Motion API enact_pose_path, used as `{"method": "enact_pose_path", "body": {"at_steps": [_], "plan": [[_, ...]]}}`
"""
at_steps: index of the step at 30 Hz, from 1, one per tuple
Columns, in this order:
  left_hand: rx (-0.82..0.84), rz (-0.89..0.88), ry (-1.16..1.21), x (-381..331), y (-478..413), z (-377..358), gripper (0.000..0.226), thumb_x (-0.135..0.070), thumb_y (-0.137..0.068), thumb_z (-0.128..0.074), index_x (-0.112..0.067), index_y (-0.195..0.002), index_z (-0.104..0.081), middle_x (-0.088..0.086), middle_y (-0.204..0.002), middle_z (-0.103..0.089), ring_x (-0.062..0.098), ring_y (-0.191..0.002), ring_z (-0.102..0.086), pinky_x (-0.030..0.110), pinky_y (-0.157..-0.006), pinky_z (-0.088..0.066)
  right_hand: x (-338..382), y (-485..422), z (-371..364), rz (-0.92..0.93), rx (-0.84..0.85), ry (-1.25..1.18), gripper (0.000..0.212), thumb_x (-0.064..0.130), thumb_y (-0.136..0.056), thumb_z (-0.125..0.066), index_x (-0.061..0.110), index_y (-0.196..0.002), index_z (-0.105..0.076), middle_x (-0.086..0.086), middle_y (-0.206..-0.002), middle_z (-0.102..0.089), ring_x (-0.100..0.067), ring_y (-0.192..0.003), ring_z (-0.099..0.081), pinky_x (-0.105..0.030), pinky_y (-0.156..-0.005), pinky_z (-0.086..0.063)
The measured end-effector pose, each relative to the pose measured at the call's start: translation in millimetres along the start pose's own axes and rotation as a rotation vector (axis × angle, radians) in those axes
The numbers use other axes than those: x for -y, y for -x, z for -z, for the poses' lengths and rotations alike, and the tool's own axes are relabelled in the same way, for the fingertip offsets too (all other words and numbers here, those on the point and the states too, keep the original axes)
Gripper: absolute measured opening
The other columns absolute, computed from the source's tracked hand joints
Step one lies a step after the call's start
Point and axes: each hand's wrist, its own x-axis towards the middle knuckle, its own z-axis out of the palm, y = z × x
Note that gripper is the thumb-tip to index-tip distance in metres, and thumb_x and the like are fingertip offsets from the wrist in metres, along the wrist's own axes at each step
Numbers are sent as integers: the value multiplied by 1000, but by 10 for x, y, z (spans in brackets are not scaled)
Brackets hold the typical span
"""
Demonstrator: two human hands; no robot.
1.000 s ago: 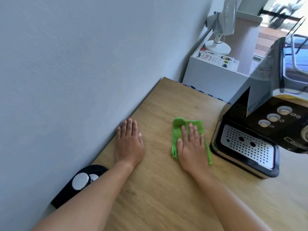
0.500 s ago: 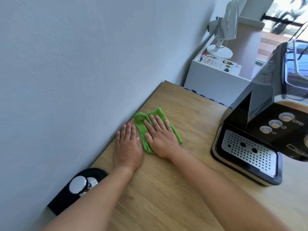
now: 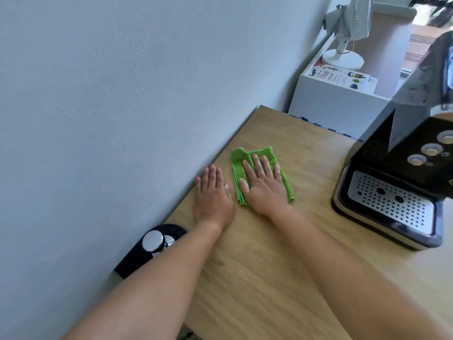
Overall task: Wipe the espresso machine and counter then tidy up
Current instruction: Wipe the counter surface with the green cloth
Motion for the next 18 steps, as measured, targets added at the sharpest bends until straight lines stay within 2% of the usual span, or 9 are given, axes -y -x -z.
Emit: {"method": "enact_pose_path", "body": {"at_steps": [5,7,10,12,14,16,18], "plan": [[45,-18,-22,22,195,17,57,-31,-100,-16,-9,-153,-10,6,-162,-5,19,-150,1,42,-122,1,-266,1160,-156,106,-27,53,69,63,-92,-5,37,-156,-9,6,-165,0,-14,-151,8,-43,-122,5],[65,-36,-21,42,275,42,57,-31,-100,-15,-9,-153,-7,7,-162,-2,19,-150,3,41,-122,3,-536,1346,-134,30,-30,63,69,65,-92,-3,39,-156,-6,7,-165,2,-13,-151,9,-43,-122,4],[101,-69,-25,70,358,60,57,-31,-101,-13,-9,-153,-3,7,-162,3,20,-149,7,40,-121,6,-616,1281,-137,-191,-59,61,69,62,-94,-5,34,-157,-7,3,-165,1,-17,-152,7,-45,-122,2],[113,-90,-32,96,388,58,57,-31,-102,-13,-9,-153,-3,7,-162,3,20,-149,6,41,-121,5,-388,1203,-177,-338,-88,34,66,56,-97,-11,29,-157,-9,-2,-166,1,-22,-152,6,-48,-121,3],[126,-105,-35,125,392,46,56,-31,-102,-15,-9,-153,-4,7,-162,1,20,-150,5,42,-121,3,-42,1203,-224,-398,-102,-18,64,52,-99,-16,25,-157,-10,-4,-165,2,-25,-152,7,-51,-121,5],[135,-125,-33,150,421,52,56,-30,-102,-16,-9,-153,-5,7,-162,-1,20,-150,3,42,-121,2,344,1407,-326,-339,-98,-31,64,52,-100,-19,25,-157,-10,-5,-165,3,-25,-151,9,-50,-120,8],[149,-136,-29,191,449,60,56,-30,-103,-16,-9,-153,-4,7,-162,0,20,-150,4,42,-122,2,670,1745,-425,-204,-61,-19,64,53,-99,-15,27,-157,-4,-3,-165,8,-24,-151,14,-49,-120,11]]}}
